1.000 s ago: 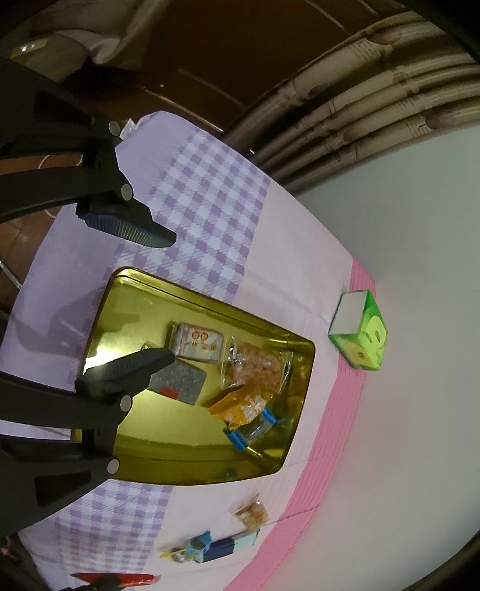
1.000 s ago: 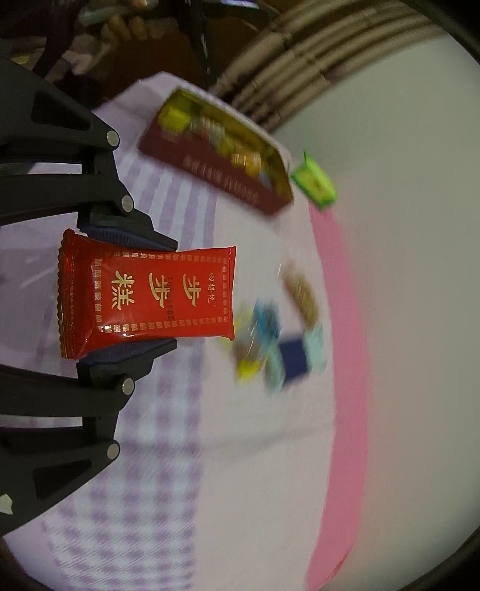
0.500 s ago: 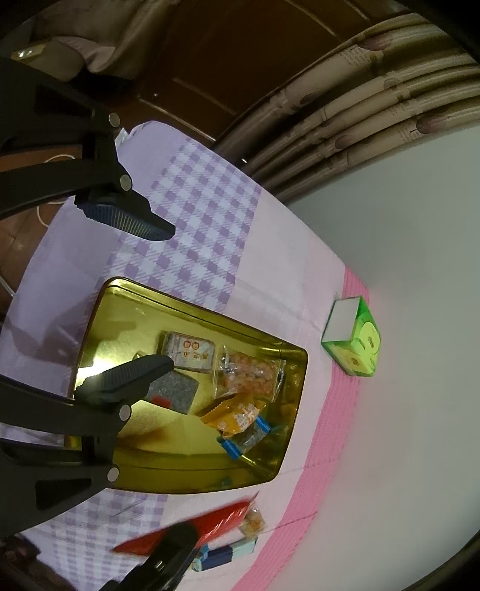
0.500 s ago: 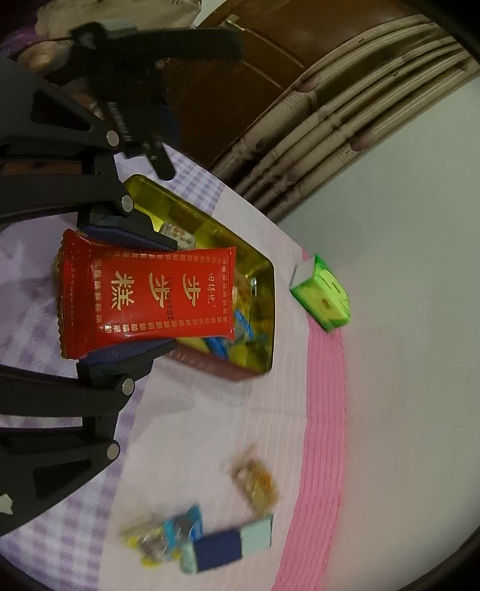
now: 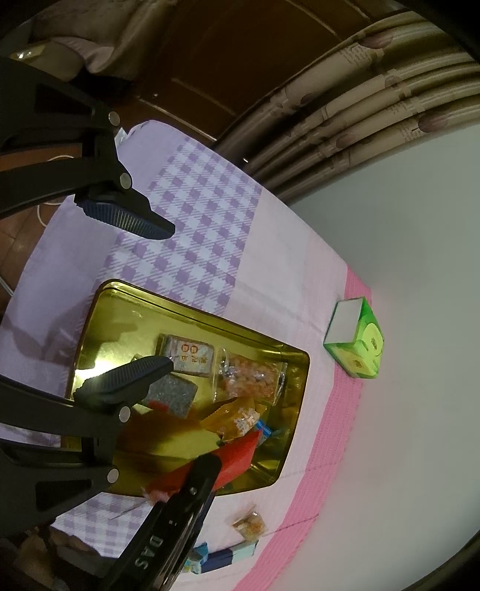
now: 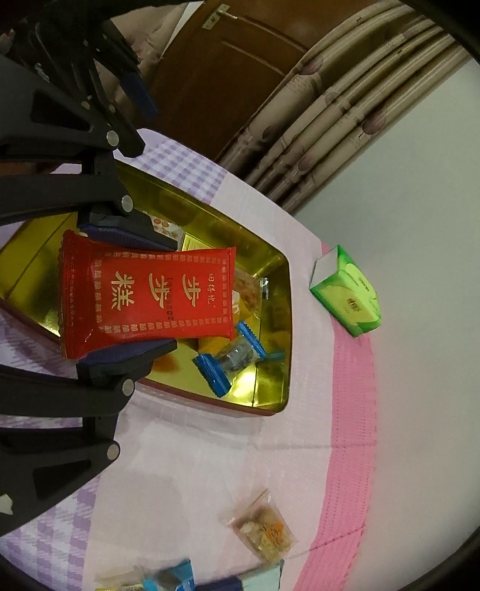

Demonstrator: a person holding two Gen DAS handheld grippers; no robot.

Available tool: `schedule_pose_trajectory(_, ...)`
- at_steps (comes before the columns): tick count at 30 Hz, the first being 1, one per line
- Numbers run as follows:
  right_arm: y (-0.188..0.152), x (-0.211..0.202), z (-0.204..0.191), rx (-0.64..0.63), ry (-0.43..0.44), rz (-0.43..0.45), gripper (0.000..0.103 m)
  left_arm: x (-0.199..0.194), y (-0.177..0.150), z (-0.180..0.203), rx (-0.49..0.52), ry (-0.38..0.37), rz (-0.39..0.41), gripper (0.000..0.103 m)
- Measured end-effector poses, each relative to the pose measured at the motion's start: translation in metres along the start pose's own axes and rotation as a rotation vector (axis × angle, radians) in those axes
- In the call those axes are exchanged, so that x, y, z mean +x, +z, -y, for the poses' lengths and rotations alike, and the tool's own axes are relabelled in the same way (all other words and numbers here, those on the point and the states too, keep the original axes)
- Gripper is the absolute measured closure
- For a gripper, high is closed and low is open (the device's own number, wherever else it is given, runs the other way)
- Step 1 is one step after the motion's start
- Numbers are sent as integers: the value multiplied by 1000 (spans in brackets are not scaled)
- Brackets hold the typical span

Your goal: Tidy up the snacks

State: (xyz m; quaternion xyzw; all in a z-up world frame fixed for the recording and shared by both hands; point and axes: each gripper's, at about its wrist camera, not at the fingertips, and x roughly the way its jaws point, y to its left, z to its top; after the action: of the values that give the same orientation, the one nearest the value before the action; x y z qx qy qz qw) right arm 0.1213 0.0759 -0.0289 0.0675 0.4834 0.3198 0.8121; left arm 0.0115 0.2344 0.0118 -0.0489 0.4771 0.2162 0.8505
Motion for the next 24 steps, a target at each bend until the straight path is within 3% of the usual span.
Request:
schedule_pose_trajectory(9,2,9,1,10,4,-9,59,2,0,0,6,1,-4,37)
schedule_pose_trajectory(24,-4,-10,3,14,16,27,58,3,-1,1,21,10,1,36)
